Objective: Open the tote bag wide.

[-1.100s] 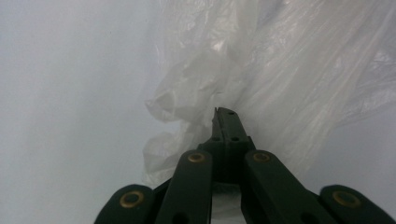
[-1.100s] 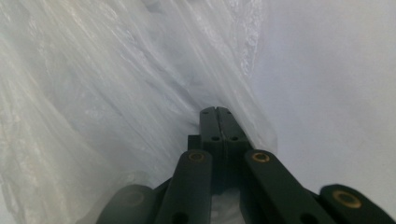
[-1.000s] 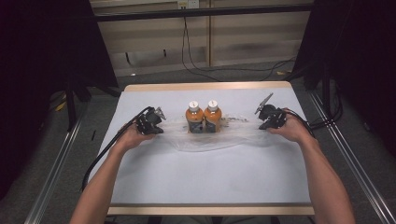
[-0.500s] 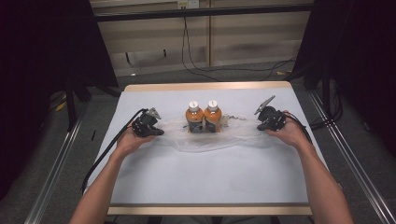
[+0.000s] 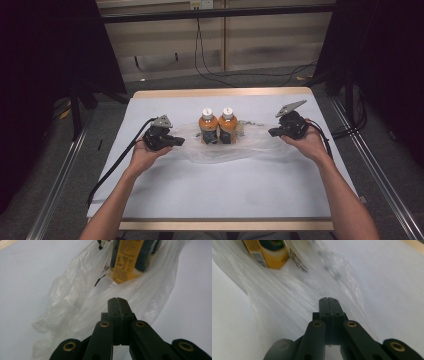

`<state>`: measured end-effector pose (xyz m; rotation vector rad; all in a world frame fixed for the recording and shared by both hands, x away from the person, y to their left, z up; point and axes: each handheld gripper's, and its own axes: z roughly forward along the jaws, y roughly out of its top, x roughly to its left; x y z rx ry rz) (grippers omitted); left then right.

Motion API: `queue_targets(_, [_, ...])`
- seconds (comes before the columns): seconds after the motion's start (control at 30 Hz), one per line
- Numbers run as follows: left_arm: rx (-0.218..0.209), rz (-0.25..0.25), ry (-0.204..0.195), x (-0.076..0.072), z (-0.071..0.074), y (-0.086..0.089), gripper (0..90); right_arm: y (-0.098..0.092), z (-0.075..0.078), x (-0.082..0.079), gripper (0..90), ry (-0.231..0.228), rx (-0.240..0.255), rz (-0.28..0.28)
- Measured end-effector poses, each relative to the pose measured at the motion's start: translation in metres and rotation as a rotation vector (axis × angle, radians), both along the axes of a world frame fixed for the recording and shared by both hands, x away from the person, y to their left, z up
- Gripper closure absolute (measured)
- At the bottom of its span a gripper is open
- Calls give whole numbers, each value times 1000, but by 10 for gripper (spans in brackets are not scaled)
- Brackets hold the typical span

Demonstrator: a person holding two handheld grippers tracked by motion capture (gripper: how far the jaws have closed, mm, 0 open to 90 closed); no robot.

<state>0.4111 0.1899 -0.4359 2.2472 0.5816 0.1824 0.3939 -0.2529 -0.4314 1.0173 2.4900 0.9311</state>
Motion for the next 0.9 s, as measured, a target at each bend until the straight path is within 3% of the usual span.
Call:
queue_targets(0.23, [-29,-11,-12,-24,8,0,900,13,7,-7,900,-16,65,48])
queue_targets(0.37, [-106,-12,-7,-35,11,-5,900,24,8,-7,900,-17,97,68])
queue_targets(0.4, [-106,-19,-12,-36,11,-8,900,24,8,-7,900,-17,97,68])
queue_targets(0.57, [-145,-27,-12,-39,6,-28,900,40,11,-4,900,-25,109,101])
queue_targets(0.7, [-143,-70,-23,-39,6,-52,900,50,13,2,900,-19,131,122])
queue_targets(0.73, [-162,-77,-15,-38,5,-58,900,53,13,5,900,-16,129,131])
queue_targets(0.77, [-146,-78,-21,-34,3,-68,900,59,15,11,900,-13,125,141])
queue_targets(0.9, [-157,-70,-22,-28,2,-79,900,70,17,20,900,-9,125,149])
